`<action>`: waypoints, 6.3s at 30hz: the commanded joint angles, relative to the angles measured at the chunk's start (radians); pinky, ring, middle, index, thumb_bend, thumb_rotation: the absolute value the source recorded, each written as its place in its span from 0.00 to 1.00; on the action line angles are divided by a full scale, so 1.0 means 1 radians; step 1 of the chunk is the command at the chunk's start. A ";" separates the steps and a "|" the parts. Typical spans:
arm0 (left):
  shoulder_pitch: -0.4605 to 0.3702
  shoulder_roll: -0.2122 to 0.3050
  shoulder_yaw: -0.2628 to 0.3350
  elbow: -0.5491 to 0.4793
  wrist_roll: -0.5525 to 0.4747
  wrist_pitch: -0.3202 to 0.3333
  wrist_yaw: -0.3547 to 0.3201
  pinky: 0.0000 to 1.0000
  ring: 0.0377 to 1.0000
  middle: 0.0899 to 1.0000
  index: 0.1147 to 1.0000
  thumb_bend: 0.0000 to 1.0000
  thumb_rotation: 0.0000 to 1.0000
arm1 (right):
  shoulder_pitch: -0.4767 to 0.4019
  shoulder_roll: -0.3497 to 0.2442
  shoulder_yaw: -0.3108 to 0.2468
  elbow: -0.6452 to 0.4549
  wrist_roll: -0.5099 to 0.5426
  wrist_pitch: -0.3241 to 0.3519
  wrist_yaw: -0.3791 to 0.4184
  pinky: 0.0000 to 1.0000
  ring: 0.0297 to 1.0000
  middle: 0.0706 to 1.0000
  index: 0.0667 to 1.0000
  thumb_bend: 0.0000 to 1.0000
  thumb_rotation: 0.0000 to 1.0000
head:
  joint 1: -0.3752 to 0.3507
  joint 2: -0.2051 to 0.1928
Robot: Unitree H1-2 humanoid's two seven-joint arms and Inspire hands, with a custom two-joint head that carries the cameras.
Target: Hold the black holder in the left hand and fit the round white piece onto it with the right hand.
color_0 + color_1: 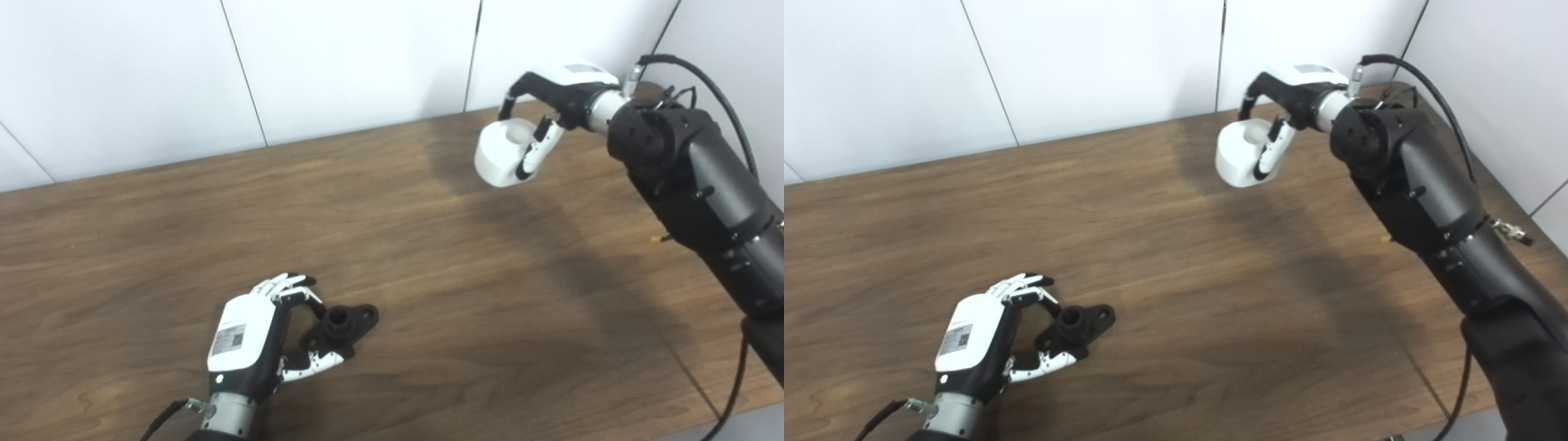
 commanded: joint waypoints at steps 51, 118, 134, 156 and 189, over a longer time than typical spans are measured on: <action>-0.015 -0.044 -0.078 0.082 0.068 0.114 -0.088 0.86 0.86 0.78 0.42 0.52 0.05 | 0.047 0.288 0.129 -0.359 -0.109 -0.116 0.156 0.84 0.94 0.78 0.45 0.52 0.13 | 0.160 0.046; -0.037 -0.062 -0.101 0.068 0.108 0.162 -0.127 0.86 0.86 0.79 0.42 0.52 0.05 | 0.082 0.391 0.175 -0.287 -0.137 -0.210 0.174 0.85 0.94 0.79 0.45 0.52 0.13 | 0.217 0.085; -0.040 -0.060 -0.106 0.068 0.104 0.168 -0.124 0.87 0.86 0.79 0.42 0.52 0.05 | 0.106 0.375 0.190 -0.277 -0.160 -0.248 0.180 0.84 0.93 0.81 0.45 0.52 0.14 | 0.210 0.083; -0.045 -0.057 -0.106 0.080 0.102 0.161 -0.116 0.86 0.86 0.79 0.42 0.52 0.05 | 0.092 0.360 0.163 -0.302 -0.143 -0.251 0.205 0.97 1.00 0.97 0.92 0.99 0.40 | 0.201 0.079; -0.053 -0.037 -0.098 0.113 0.080 0.137 -0.093 0.86 0.85 0.77 0.42 0.52 0.05 | 0.025 0.322 0.077 -0.356 -0.111 -0.171 0.297 1.00 1.00 1.00 1.00 1.00 0.48 | 0.176 0.048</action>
